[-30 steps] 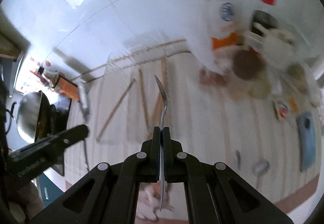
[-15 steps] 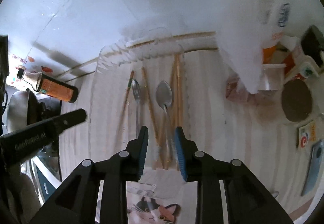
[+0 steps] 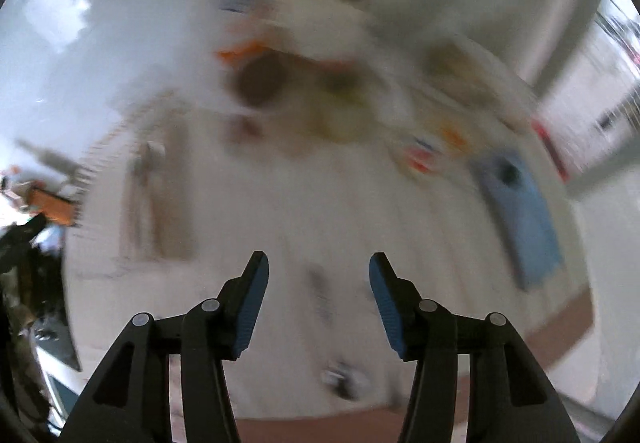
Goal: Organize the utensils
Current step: 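Grasp a steel spoon with the left tool while the right tool grasps another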
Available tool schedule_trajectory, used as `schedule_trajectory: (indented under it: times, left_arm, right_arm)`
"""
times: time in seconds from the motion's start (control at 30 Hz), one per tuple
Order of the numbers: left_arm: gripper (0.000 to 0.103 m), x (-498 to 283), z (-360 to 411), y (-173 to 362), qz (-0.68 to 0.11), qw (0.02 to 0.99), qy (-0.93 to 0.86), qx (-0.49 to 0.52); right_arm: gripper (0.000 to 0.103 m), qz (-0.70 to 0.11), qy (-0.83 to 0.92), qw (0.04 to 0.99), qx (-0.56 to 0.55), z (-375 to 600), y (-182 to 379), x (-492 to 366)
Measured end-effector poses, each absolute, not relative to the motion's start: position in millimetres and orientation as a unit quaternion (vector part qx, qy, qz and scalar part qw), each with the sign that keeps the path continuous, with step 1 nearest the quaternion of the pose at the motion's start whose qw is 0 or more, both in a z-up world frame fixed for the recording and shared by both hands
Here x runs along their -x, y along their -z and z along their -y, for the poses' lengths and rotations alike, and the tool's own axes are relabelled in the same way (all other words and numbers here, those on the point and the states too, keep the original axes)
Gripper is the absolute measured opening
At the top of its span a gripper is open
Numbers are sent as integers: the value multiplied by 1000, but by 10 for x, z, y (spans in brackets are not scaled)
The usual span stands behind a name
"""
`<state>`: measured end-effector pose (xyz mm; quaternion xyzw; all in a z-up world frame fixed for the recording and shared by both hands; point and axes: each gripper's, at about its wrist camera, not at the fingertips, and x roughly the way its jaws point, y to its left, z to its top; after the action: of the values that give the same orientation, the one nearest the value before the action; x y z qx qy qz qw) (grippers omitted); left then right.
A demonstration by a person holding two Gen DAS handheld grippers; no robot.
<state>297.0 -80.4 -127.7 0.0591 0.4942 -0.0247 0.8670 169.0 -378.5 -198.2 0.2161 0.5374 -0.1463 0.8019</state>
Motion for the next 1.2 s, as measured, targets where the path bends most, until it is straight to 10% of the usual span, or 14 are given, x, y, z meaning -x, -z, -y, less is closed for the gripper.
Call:
schedule_trajectory:
  times: [0.3, 0.4, 0.53, 0.77, 1.13, 1.2]
  left_arm:
    - [103, -2372, 1366, 1778, -538, 837, 18, -99]
    - [103, -2189, 1540, 1934, -554, 824, 28, -114]
    - [103, -2014, 1793, 2082, -573, 808, 48, -125]
    - [96, -1778, 2488, 2494, -644, 743, 141, -110]
    - [5, -1643, 3089, 2867, -670, 707, 171, -152]
    - [3, -1621, 3042, 2875, -669, 706, 169, -162]
  right_arm:
    - [53, -614, 144, 747, -209, 4052, 2929, -1243]
    - [44, -622, 132, 751, -177, 3928, 3098, -1249]
    - [2, -618, 136, 769, -97, 3746, 3091, -1236]
    - [2, -614, 159, 761, -137, 4114, 3071, -889]
    - [2, -602, 170, 755, -195, 4615, 3051, -436]
    - [2, -602, 173, 755, -193, 4505, 3085, -494]
